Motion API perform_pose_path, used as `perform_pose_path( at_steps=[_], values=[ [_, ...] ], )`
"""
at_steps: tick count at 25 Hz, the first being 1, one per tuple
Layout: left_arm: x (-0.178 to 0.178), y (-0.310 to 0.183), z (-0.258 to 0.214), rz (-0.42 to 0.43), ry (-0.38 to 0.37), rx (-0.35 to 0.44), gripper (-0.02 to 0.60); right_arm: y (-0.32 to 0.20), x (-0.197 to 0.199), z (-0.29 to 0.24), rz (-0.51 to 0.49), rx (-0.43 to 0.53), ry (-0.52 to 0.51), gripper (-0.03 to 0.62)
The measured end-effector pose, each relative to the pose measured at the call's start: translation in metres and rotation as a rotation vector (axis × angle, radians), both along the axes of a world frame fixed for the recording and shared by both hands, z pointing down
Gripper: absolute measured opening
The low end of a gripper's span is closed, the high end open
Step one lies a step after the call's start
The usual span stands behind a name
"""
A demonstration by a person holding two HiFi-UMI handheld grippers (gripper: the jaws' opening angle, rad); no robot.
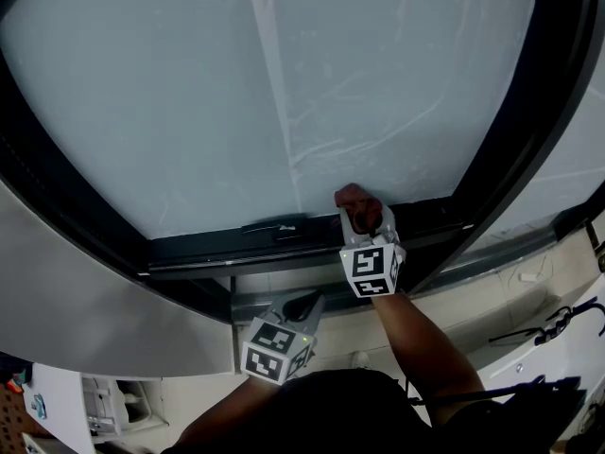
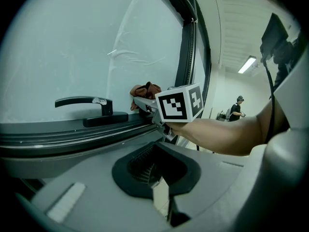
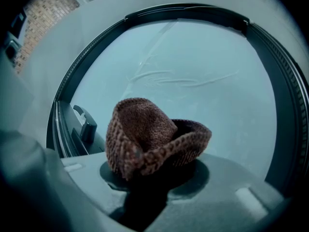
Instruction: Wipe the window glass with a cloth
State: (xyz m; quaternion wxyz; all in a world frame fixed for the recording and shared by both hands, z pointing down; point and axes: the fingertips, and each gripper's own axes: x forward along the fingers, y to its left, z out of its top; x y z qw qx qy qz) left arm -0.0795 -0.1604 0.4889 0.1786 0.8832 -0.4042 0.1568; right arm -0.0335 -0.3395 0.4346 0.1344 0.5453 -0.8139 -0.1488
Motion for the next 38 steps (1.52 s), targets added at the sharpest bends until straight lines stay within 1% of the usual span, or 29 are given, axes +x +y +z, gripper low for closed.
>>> perform_pose_path(
  at_steps=[4, 10, 14, 17, 19, 21, 23, 24, 26, 30, 32, 35, 38],
  values=[
    [0.003, 0.001, 0.0, 0.005, -0.002, 0.0, 0.017, 0.0, 0.0, 0.005, -0.005, -0.019, 0.019, 0.129],
    [0.007, 0.002, 0.001, 0.012, 0.002, 0.0, 0.017, 0.0, -0.002, 0.012, -0.005, -0.012, 0.117, 0.129],
    [0.011, 0.003, 0.001, 0.015, 0.004, 0.001, 0.017, 0.0, -0.002, 0.014, -0.006, -0.013, 0.145, 0.129],
    [0.013, 0.003, 0.001, 0.016, 0.004, 0.004, 0.017, 0.0, -0.003, 0.013, -0.03, -0.04, 0.128, 0.129],
    [0.016, 0.002, 0.0, 0.017, 0.003, 0.004, 0.017, 0.002, -0.003, 0.011, -0.067, -0.072, 0.104, 0.129],
    [0.019, 0.002, 0.0, 0.02, 0.002, 0.004, 0.017, 0.006, -0.003, 0.005, -0.126, -0.104, 0.05, 0.129],
    [0.023, 0.002, 0.001, 0.024, -0.001, 0.004, 0.017, 0.012, -0.001, -0.012, -0.178, -0.102, -0.036, 0.13],
    [0.024, 0.002, 0.001, 0.025, -0.002, 0.004, 0.017, 0.016, 0.002, -0.025, -0.188, -0.081, -0.073, 0.13],
    [0.026, 0.001, 0.0, 0.026, -0.004, 0.006, 0.017, 0.023, 0.009, -0.06, -0.188, -0.001, -0.112, 0.13],
    [0.031, -0.003, -0.005, 0.018, -0.006, 0.017, 0.017, 0.031, 0.028, -0.146, -0.16, 0.203, -0.124, 0.13],
    [0.033, -0.005, -0.007, 0.013, -0.006, 0.023, 0.017, 0.034, 0.038, -0.185, -0.141, 0.286, -0.123, 0.13],
    [0.033, -0.007, -0.011, -0.001, -0.007, 0.033, 0.017, 0.033, 0.047, -0.232, -0.118, 0.373, -0.106, 0.13],
    [0.033, -0.009, -0.015, -0.018, -0.004, 0.045, 0.017, 0.026, 0.056, -0.266, -0.101, 0.432, -0.105, 0.13]
  ],
)
